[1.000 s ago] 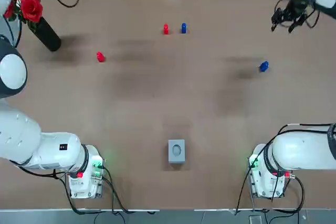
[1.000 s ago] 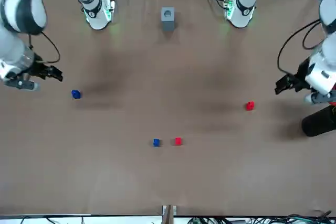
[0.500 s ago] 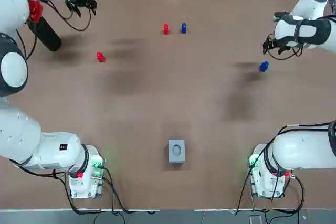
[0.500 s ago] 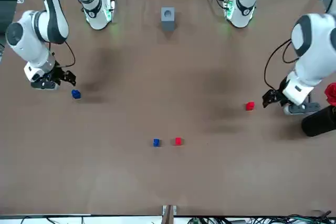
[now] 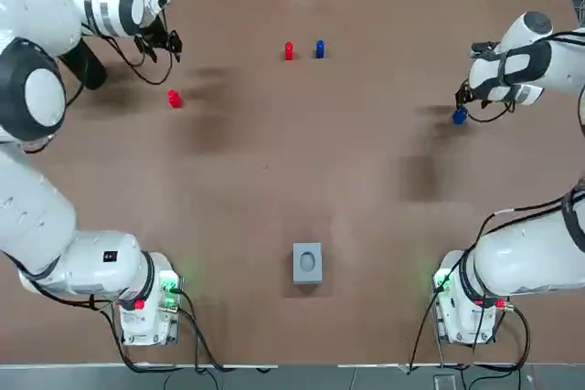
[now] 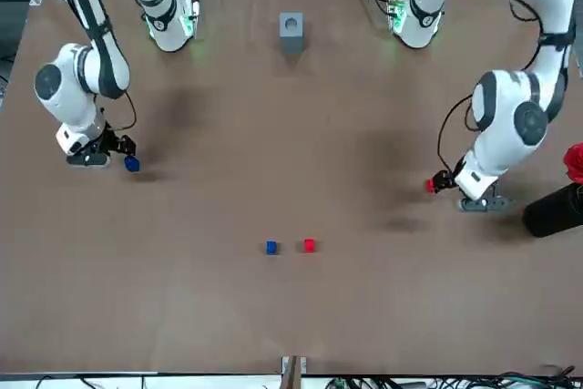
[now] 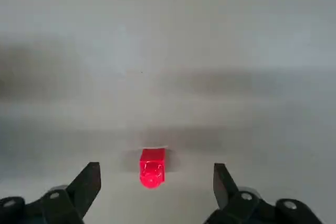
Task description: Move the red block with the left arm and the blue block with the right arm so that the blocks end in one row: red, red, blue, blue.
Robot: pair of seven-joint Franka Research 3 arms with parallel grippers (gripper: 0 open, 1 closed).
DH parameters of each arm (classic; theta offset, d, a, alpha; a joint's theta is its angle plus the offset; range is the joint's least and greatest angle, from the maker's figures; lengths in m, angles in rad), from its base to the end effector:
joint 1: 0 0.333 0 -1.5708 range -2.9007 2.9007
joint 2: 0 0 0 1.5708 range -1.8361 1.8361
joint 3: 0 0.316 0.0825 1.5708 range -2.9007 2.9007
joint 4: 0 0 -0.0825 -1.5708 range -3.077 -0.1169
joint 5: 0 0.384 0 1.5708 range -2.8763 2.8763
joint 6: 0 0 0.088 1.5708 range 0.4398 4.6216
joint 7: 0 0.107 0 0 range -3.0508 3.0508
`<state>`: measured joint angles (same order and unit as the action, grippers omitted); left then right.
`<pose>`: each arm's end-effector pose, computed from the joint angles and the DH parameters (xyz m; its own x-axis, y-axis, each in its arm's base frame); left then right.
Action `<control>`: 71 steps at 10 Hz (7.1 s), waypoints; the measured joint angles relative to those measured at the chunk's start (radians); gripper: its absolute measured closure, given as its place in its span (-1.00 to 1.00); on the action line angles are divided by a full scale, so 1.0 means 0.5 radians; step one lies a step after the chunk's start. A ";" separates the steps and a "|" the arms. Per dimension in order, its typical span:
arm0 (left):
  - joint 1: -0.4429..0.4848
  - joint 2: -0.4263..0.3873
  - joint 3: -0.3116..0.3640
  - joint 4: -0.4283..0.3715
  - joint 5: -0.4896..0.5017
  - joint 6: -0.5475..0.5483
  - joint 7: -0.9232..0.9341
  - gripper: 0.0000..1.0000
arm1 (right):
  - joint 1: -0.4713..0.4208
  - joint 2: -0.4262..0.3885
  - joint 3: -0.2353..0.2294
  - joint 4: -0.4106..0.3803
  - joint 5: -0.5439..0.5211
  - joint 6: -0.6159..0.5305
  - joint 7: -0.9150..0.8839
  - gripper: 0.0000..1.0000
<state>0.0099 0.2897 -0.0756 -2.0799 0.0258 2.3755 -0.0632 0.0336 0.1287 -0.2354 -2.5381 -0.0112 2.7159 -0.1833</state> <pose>0.5838 -0.0372 0.2887 0.9998 -0.0178 0.0067 -0.0178 -0.9998 0.0040 0.4550 -0.0949 0.2311 0.9990 -0.0048 0.0450 -0.0067 -0.9990 0.0440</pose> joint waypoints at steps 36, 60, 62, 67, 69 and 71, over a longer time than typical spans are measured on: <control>-0.036 0.517 -0.210 0.347 0.007 0.247 -0.035 0.40 | 0.170 0.280 0.161 0.273 0.490 0.061 0.025 0.40; -0.838 1.244 0.022 1.607 0.287 -0.056 -0.671 0.40 | 0.695 0.848 0.309 1.211 0.486 -0.124 1.094 0.40; -0.854 1.272 0.022 1.656 0.287 -0.082 -0.742 0.40 | 0.739 0.908 0.310 1.322 0.486 -0.177 1.163 0.40; -0.872 1.290 0.022 1.686 0.222 -0.086 -0.843 0.40 | 0.807 1.036 0.324 1.573 0.214 -0.337 1.548 0.40; -0.876 1.291 0.023 1.688 0.222 -0.086 -0.881 0.40 | 0.826 1.114 0.333 1.714 0.167 -0.389 1.659 0.40; -0.876 1.291 0.023 1.689 0.196 -0.086 -0.892 0.40 | 0.843 1.189 0.344 1.854 0.166 -0.456 1.697 0.40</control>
<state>-0.4281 0.9352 -0.0644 -1.2353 0.1239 2.3326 -0.5095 0.4551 0.7230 -0.0636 -1.6113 0.0719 2.4877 0.6650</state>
